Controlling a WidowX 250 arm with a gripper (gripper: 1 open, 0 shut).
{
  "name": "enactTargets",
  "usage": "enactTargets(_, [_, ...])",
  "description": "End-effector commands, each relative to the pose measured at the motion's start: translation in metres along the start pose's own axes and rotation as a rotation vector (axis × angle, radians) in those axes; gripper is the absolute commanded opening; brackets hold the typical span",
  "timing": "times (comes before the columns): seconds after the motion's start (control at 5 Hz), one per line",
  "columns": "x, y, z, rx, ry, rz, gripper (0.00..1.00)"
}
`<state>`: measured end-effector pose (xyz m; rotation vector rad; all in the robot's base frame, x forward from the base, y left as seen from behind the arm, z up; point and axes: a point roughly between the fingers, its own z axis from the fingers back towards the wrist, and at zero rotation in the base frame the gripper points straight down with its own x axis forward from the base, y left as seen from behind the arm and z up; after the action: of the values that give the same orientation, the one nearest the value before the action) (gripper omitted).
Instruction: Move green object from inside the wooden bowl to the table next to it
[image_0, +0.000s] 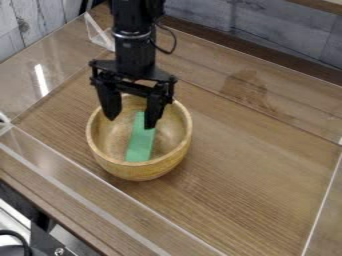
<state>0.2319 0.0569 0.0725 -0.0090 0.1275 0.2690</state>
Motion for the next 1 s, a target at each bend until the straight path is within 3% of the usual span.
enactTargets(0.0, [-0.001,0.005,0.011,-0.003,-0.06,0.015,1.0])
enactTargets(0.2, [-0.004,0.006,0.008,-0.006,-0.063,0.017,1.0])
enactTargets(0.6, [-0.004,0.003,-0.018,-0.013,-0.081,-0.012,1.0])
enactTargets(0.8, [0.004,0.003,-0.026,-0.022,-0.096,0.01,1.0])
